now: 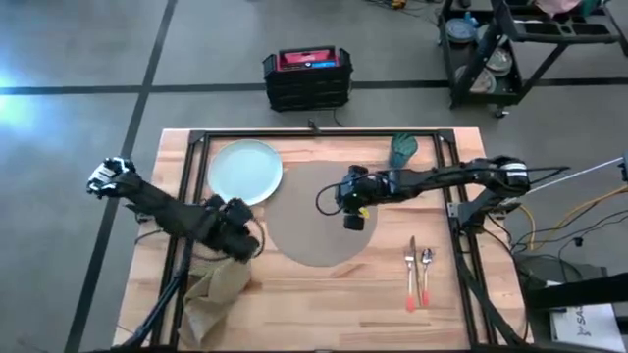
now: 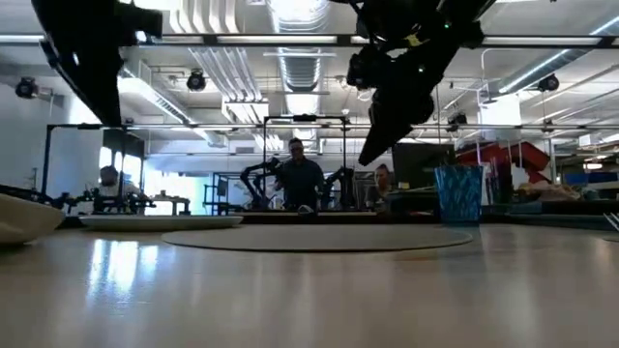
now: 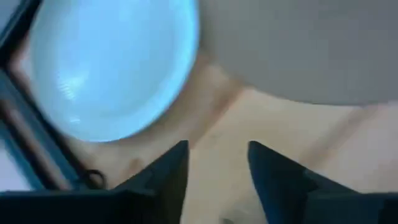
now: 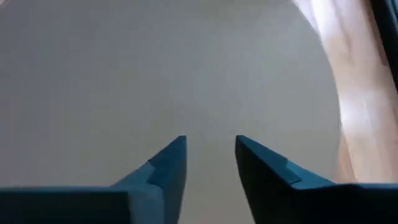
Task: Set table place
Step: Put the white plate on the table mat
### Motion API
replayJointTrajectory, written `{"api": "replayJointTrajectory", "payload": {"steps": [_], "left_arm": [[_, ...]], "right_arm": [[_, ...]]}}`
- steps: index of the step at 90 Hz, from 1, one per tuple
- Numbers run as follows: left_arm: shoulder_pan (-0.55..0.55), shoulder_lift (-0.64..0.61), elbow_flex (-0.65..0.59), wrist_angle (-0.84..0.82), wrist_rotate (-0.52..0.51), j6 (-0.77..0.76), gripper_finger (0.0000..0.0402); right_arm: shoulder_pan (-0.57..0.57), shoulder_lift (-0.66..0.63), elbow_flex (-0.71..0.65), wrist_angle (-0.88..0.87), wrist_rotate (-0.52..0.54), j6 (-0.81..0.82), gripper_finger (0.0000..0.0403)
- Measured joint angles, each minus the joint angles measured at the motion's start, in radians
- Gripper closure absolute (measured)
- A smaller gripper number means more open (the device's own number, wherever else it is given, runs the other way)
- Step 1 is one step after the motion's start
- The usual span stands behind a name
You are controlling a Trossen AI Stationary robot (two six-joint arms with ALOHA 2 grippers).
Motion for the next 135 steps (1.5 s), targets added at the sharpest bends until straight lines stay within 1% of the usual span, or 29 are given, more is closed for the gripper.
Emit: {"api": "replayJointTrajectory", "payload": {"steps": [7,13,20,28,36,45,61,76,86,93,99,104,109,117,120,135], "left_arm": [[0.084,0.01,-0.047,0.065,-0.007,0.012,0.0191],[0.148,0.012,-0.082,0.167,-0.007,0.072,0.0173],[0.229,0.013,-0.125,0.284,0.011,0.164,0.0164],[0.324,0.02,-0.166,0.435,0.062,0.266,0.0165],[0.399,0.031,-0.191,0.531,0.107,0.358,0.0177],[0.457,0.047,-0.202,0.564,0.119,0.438,0.0194],[0.507,0.098,-0.205,0.581,0.139,0.551,0.0215],[0.514,0.192,-0.198,0.627,0.184,0.62,0.0218],[0.515,0.252,-0.179,0.635,0.177,0.637,0.0213],[0.516,0.293,-0.166,0.639,0.144,0.652,0.0215],[0.516,0.314,-0.152,0.634,0.121,0.667,0.0231],[0.516,0.321,-0.139,0.632,0.116,0.686,0.0258],[0.516,0.323,-0.125,0.627,0.105,0.708,0.0295],[0.517,0.318,-0.107,0.621,0.099,0.73,0.0366],[0.517,0.315,-0.1,0.619,0.097,0.732,0.0382],[0.508,0.305,-0.036,0.585,0.095,0.744,0.0394]], "right_arm": [[-0.002,-0.03,-0.003,-0.01,0.004,-0.004,0.0234],[-0.005,-0.053,-0.005,-0.042,0.014,-0.005,0.022],[-0.013,-0.087,-0.008,-0.059,0.012,-0.006,0.0208],[-0.021,-0.134,-0.016,-0.069,0.012,-0.01,0.0201],[-0.029,-0.171,-0.027,-0.072,0.015,-0.006,0.0197],[-0.032,-0.206,-0.041,-0.076,0.014,-0.004,0.0197],[-0.041,-0.232,-0.048,-0.088,0.014,0.01,0.0199],[-0.042,-0.23,-0.048,-0.089,0.014,0.022,0.0197],[-0.042,-0.229,-0.048,-0.088,0.014,0.024,0.0201],[-0.042,-0.229,-0.048,-0.095,0.013,0.03,0.0205],[-0.042,-0.229,-0.048,-0.095,0.013,0.032,0.0209],[-0.042,-0.229,-0.048,-0.104,0.012,0.031,0.0215],[-0.042,-0.23,-0.048,-0.107,0.012,0.031,0.0222],[-0.042,-0.23,-0.048,-0.114,0.012,0.031,0.0235],[-0.042,-0.23,-0.048,-0.118,0.012,0.031,0.024],[-0.042,-0.231,-0.048,-0.132,0.012,0.035,0.0271]]}}
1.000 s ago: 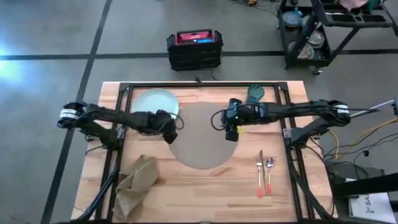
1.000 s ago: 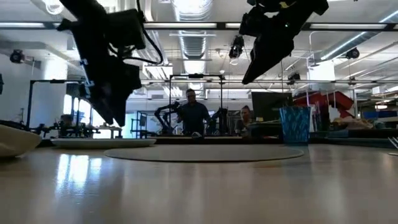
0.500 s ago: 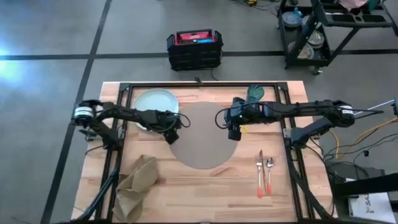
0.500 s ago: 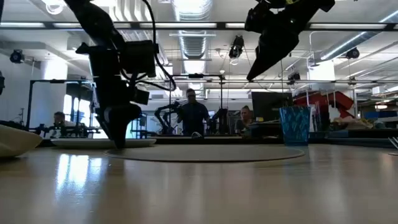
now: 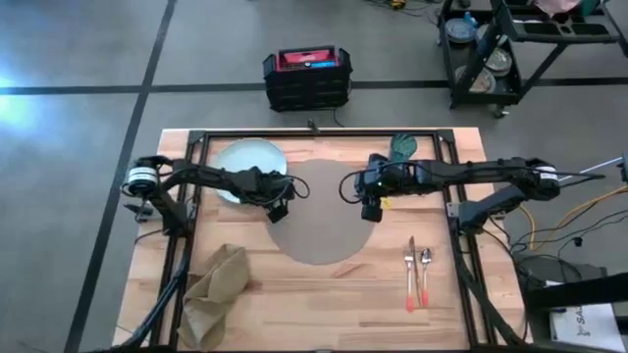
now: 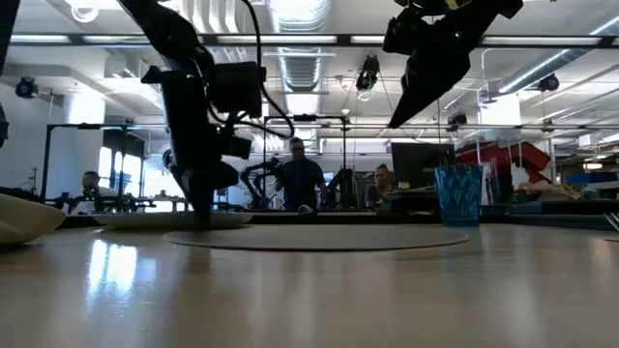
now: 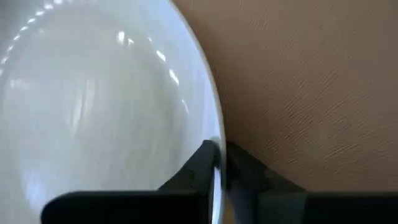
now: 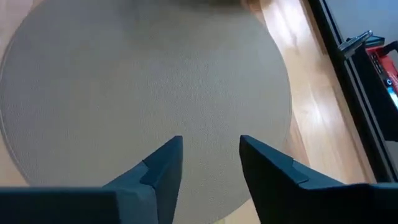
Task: Set table place
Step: Put the white plate on the table mat
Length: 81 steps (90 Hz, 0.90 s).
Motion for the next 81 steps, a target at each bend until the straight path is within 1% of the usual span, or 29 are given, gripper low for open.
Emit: {"api": "replayJointTrajectory", "payload": {"steps": [14,31,42,56,66,81], "left_arm": [[-0.065,-0.002,0.095,-0.008,0.01,0.074,0.0399],[-0.189,0.002,0.231,0.003,0.028,0.153,0.0401],[-0.274,0.012,0.296,0.005,0.031,0.179,0.0401],[-0.357,0.014,0.325,0.034,0.019,0.204,0.0401],[-0.386,0.015,0.317,0.065,0.011,0.239,0.0401],[-0.393,0.015,0.263,0.17,0.023,0.25,0.0401]], "right_arm": [[0.0,0.0,0.0,-0.009,0.0,0.002,0.0298],[0.0,-0.002,0.0,-0.01,0.004,0.05,0.0326],[0.0,-0.002,0.0,-0.023,0.053,0.075,0.035],[0.0,-0.002,0.0,-0.04,0.129,0.074,0.0378],[0.0,-0.002,0.0,-0.037,0.134,0.078,0.039],[0.0,-0.002,0.0,-0.03,0.134,0.095,0.0396]]}}
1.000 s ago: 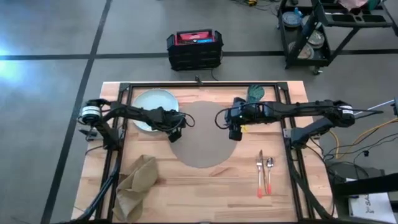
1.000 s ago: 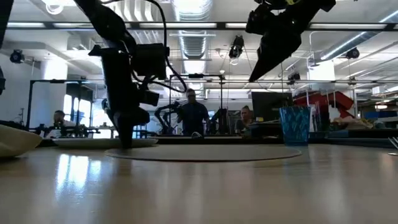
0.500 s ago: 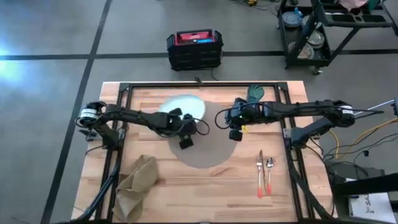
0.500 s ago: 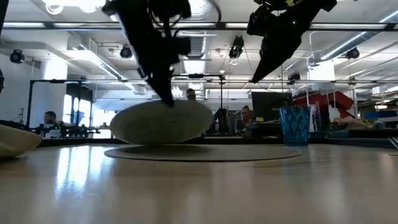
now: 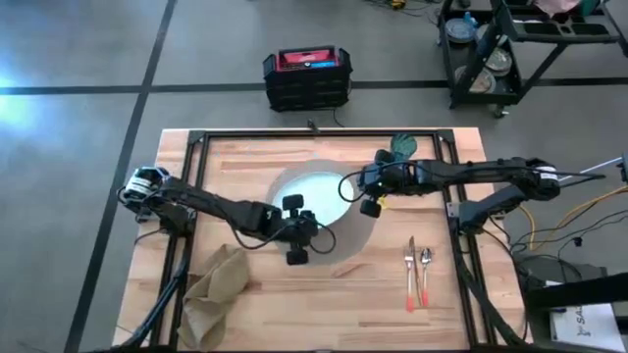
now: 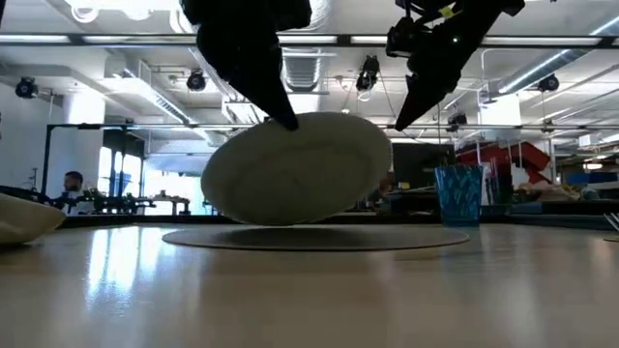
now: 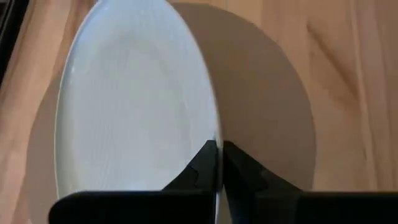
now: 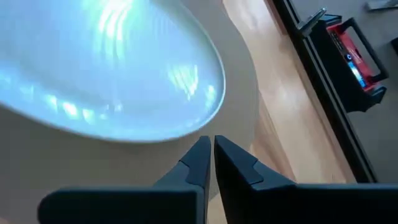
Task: Set table place
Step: Put the white plate on the table mat
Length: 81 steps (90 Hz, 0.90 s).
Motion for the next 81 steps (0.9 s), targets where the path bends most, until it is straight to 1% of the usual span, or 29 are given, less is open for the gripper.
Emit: {"api": "replayJointTrajectory", "payload": {"steps": [15,31,39,47,65,81], "left_arm": [[0.003,0.0,-0.068,0.125,0.014,0.002,0.0401],[0.003,0.0,-0.117,0.195,0.024,-0.012,0.0401],[0.003,0.0,-0.134,0.227,0.04,-0.021,0.039],[0.004,0.0,-0.134,0.245,0.073,-0.017,0.0368],[0.003,0.0,-0.134,0.291,0.073,-0.001,0.0295],[0.003,0.0,-0.134,0.29,0.073,-0.001,0.0233]], "right_arm": [[0.0,0.0,0.0,0.0,0.0,0.005,0.0395],[0.0,0.0,0.0,0.0,-0.001,0.005,0.0396],[0.0,0.0,0.0,0.0,-0.001,0.005,0.0396],[0.0,0.0,0.0,0.0,-0.001,0.011,0.0396],[0.0,0.0,0.0,-0.001,-0.003,0.024,0.0396],[0.0,0.0,0.0,-0.006,-0.003,0.024,0.0396]]}}
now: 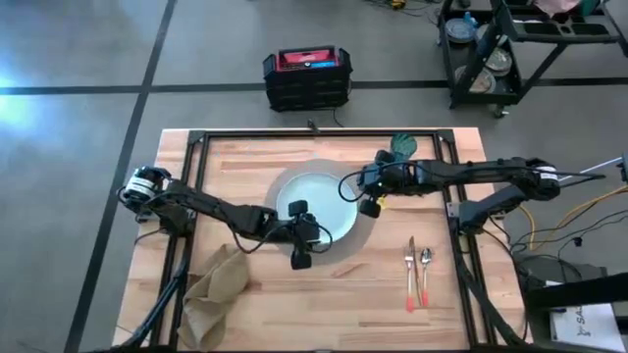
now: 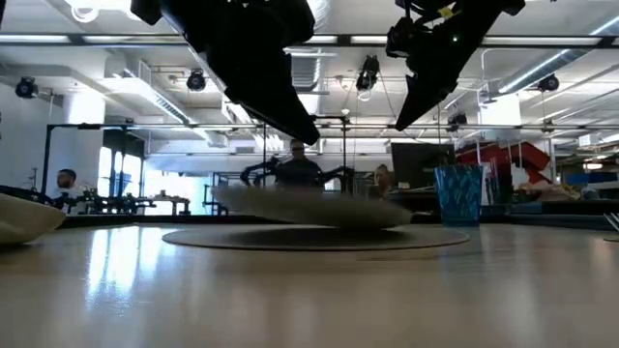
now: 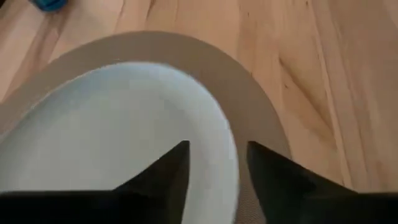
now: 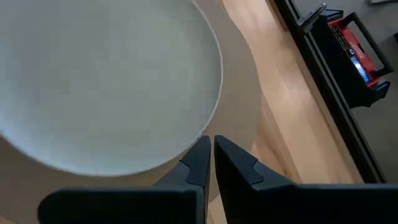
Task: Set table place
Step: Put the white plate on the table mat, then adjust the table mat to the top of the table
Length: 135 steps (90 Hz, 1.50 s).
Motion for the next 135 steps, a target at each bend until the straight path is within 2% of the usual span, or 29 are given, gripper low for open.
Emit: {"api": "replayJointTrajectory", "payload": {"steps": [12,23,40,46,53,65,83,95,118,135], "left_arm": [[0.002,-0.003,0.0,-0.043,-0.008,-0.055,0.0203],[0.011,0.0,-0.011,-0.15,-0.027,-0.154,0.0197],[0.012,-0.001,-0.041,-0.346,-0.067,-0.287,0.0216],[0.011,-0.009,-0.04,-0.439,-0.066,-0.324,0.0226],[0.012,-0.026,-0.034,-0.562,-0.067,-0.365,0.0238],[0.012,-0.063,-0.034,-0.708,-0.047,-0.404,0.0258],[0.036,-0.083,-0.081,-0.644,-0.023,-0.378,0.0289],[0.08,-0.074,-0.156,-0.552,0.035,-0.373,0.031],[0.221,-0.078,-0.315,-0.318,0.086,-0.31,0.0342],[0.31,-0.077,-0.337,-0.202,0.123,-0.229,0.0358]], "right_arm": [[0.001,0.0,-0.007,-0.004,-0.004,0.044,0.0396],[0.02,0.003,-0.068,-0.015,-0.045,0.16,0.04],[0.063,0.005,-0.266,0.09,-0.028,0.278,0.0403],[0.063,0.014,-0.322,0.165,-0.069,0.303,0.0403],[0.062,0.036,-0.359,0.23,-0.129,0.321,0.0403],[0.061,0.081,-0.362,0.243,-0.137,0.322,0.0403],[0.064,0.147,-0.324,0.243,-0.14,0.311,0.0403],[0.064,0.176,-0.299,0.24,-0.141,0.291,0.0403],[0.064,0.182,-0.285,0.223,-0.166,0.274,0.0403],[0.02,0.215,-0.286,0.22,-0.162,0.215,0.0403]]}}
